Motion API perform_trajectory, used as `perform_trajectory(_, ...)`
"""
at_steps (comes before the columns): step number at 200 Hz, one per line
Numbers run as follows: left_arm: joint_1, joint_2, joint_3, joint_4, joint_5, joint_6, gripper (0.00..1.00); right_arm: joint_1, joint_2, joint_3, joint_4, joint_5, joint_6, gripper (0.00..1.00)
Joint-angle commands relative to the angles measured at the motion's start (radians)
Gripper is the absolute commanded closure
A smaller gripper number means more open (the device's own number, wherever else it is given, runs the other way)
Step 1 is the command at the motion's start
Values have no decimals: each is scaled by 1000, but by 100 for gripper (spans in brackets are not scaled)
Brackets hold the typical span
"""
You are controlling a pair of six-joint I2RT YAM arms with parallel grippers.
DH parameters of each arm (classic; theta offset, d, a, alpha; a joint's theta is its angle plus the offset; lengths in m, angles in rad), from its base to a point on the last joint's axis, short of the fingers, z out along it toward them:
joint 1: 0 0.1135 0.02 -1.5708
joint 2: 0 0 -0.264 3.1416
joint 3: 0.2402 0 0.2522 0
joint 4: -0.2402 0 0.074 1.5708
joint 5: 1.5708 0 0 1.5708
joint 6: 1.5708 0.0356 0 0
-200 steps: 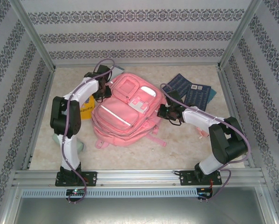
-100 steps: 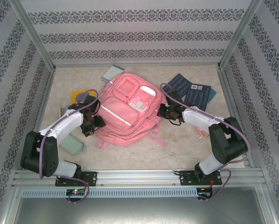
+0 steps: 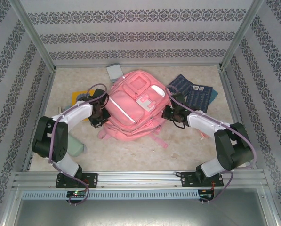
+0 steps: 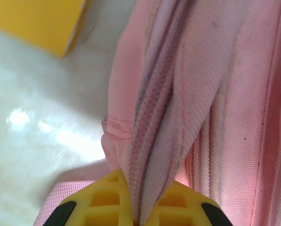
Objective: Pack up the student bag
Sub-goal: Rotate the student bag at the top-center of the table.
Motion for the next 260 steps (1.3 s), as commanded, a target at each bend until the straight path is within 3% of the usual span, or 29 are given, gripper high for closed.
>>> perform_trajectory(1, -17, 39, 93, 30, -49, 50, 100, 15, -35, -14, 19, -48, 11, 100)
perform_trajectory(74, 0, 221, 381, -60, -178, 190, 100, 90, 7, 19, 32, -41, 35, 100)
perform_trajectory(84, -1, 220, 392, -66, -179, 194, 88, 94, 11, 25, 30, -38, 33, 93)
perform_trajectory(95, -1, 202, 384, -58, -167, 202, 65, 94, 9, 28, 21, -28, 29, 83)
perform_trajectory(106, -1, 175, 362, -52, -157, 201, 48, 93, 0, 32, 10, -14, 19, 72)
perform_trajectory(125, -5, 111, 317, -42, -134, 207, 37, 89, -21, 36, -12, 0, -8, 60)
perform_trajectory(188, -109, -85, 179, -41, -105, 134, 28, 97, -135, -32, 3, 28, -113, 46)
perform_trajectory(260, -377, -165, -59, 171, -88, -205, 34, 227, -340, -233, 152, 70, -282, 45)
